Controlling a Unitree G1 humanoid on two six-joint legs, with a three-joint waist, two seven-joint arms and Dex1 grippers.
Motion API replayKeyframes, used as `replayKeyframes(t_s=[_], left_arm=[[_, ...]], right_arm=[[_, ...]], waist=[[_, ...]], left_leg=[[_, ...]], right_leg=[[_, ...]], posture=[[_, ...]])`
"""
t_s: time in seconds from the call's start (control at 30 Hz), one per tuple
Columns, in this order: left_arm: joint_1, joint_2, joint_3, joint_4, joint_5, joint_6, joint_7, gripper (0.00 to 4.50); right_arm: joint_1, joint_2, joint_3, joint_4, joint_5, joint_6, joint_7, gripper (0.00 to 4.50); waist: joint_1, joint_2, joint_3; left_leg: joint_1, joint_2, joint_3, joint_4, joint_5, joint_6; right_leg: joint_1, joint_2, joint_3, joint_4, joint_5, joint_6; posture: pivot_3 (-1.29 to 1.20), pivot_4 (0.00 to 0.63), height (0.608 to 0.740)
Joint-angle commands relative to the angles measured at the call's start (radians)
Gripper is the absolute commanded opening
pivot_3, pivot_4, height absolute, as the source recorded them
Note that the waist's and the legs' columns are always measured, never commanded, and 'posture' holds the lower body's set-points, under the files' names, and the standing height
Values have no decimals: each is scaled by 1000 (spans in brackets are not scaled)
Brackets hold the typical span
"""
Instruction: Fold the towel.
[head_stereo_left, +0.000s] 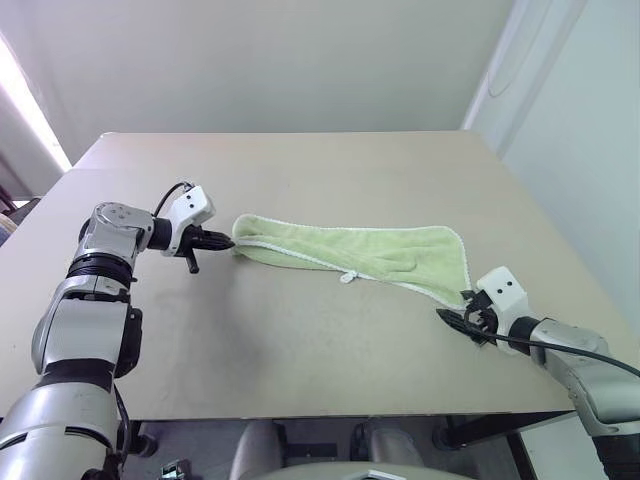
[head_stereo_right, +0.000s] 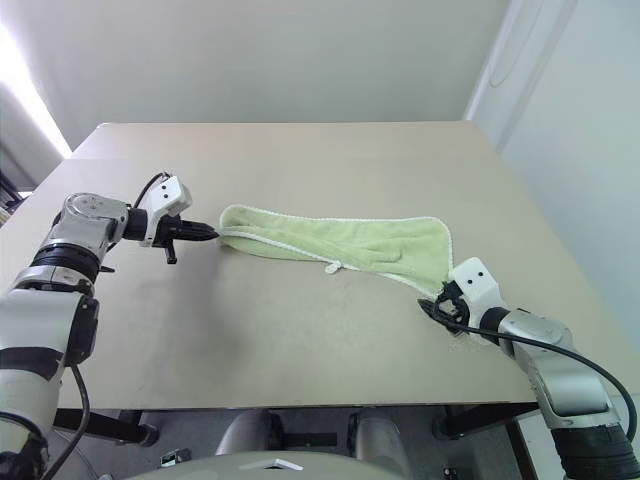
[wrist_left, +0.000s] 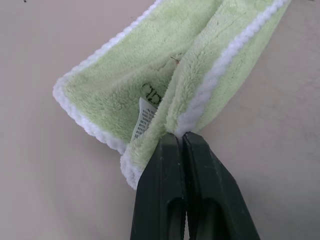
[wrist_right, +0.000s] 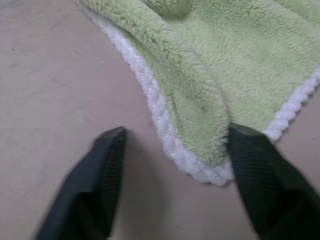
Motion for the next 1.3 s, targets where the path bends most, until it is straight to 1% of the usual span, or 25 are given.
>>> replayKeyframes(t_s=[0.03,0.2,0.37,0.47,0.57,0.7,0.9,1.07,1.3], left_arm=[[-5,3,8,-16,0,-13,4,0],[-3,3,7,-18,1,-12,3,0],[0,2,7,-18,2,-14,6,0],[1,2,7,-18,3,-15,6,0],[4,2,5,-18,7,-17,9,0],[7,0,7,-17,6,-17,12,0],[6,1,14,-16,7,-13,14,0],[-4,7,27,-13,-3,1,22,0],[-47,4,76,-4,-37,47,50,0]], right_arm=[[-2,-15,-23,5,-24,-13,-6,3029],[-1,-16,-31,15,-39,-13,-8,3029],[5,-37,-11,44,-76,-7,-14,3029],[-2,-41,-6,70,-104,3,-41,2433],[-5,-40,-13,73,-113,-3,-48,1468],[-19,-48,-26,56,-113,-11,-42,32],[-59,-65,-76,11,-96,-18,-30,32],[-131,-49,-179,-44,-14,37,-31,32],[-165,-93,-264,-94,90,95,44,32]], waist=[[0,0,0],[0,0,0],[1,-1,-1],[2,-2,-1],[3,-3,-2],[3,-3,-2],[0,-2,-1],[-3,-2,-1],[2,-2,-1]], left_leg=[[0,0,0,0,0,0],[0,0,0,0,0,0],[0,0,0,1,0,0],[0,0,0,1,0,0],[1,0,0,3,0,0],[1,0,0,7,0,0],[0,0,0,9,0,0],[-1,0,0,9,0,0],[-2,0,0,9,0,0]], right_leg=[[0,0,0,0,0,0],[0,0,0,0,0,0],[1,0,0,0,0,0],[2,0,0,0,0,1],[3,-1,0,0,1,2],[5,-2,0,0,2,3],[4,-2,0,0,3,4],[3,-1,0,1,3,4],[3,-2,0,1,3,4]], posture=[[0,0,683],[0,0,683],[0,0,683],[0,0,683],[0,0,683],[0,0,683],[0,0,683],[0,0,683],[0,0,683]])
